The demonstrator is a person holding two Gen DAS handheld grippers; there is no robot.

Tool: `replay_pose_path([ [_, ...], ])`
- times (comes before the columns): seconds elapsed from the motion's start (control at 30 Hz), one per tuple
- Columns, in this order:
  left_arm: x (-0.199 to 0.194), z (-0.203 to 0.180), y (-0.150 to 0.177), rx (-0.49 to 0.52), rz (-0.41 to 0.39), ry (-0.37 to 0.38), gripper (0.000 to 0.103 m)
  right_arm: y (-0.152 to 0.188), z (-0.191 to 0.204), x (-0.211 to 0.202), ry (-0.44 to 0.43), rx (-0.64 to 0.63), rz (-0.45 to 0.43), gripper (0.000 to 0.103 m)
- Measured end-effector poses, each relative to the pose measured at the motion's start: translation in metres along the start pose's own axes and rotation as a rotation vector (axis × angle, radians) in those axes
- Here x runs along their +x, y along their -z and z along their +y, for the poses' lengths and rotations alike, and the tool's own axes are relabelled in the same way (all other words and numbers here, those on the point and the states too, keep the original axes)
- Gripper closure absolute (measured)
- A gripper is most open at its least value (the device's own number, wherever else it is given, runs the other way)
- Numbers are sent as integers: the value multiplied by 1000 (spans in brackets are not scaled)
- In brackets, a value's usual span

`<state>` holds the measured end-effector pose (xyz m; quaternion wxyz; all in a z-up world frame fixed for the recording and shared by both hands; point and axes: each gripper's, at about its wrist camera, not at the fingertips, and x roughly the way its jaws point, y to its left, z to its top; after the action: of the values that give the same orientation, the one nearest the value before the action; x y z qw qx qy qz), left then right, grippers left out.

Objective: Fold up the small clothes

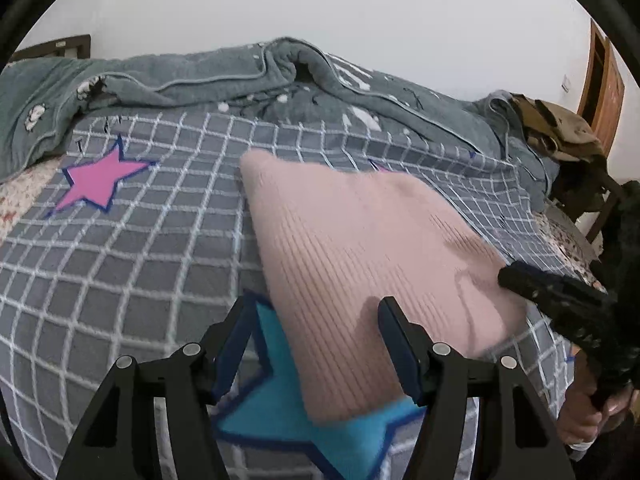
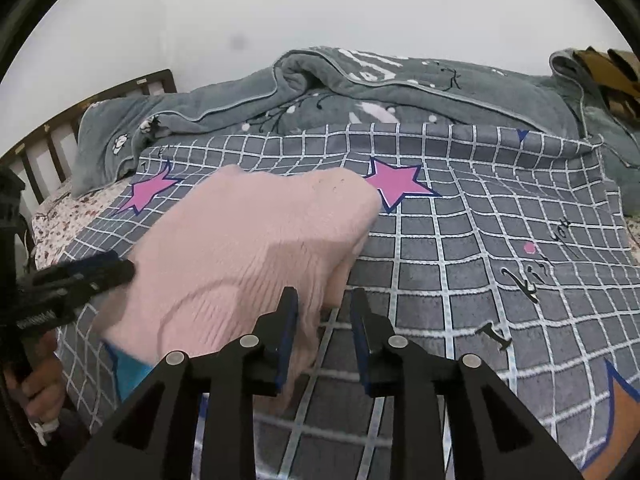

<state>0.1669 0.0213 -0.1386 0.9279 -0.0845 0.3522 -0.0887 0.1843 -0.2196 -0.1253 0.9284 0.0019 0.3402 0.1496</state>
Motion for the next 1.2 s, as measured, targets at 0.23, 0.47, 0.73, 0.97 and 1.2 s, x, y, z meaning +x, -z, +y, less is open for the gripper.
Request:
replay_pose_path([
  [0.23,-36,-17,11,-25,-19,-57,41,14,0,-45,27,57,2,44],
  [0.47,-100,-38,0,-34,-47,-115,25,15,-2,-94,74,104,22,37],
  [0.73,-160,-72,10,-6,-92,-175,15,13,16,-156,165,85,-24,5],
  [0.97,-193,-86,15,10,-140,-186,13,17,28,-198,149,53,-69,1],
  [1.2,-208,-97,15,36,-165,-185,13,21,29,-222,170,52,-99,1],
])
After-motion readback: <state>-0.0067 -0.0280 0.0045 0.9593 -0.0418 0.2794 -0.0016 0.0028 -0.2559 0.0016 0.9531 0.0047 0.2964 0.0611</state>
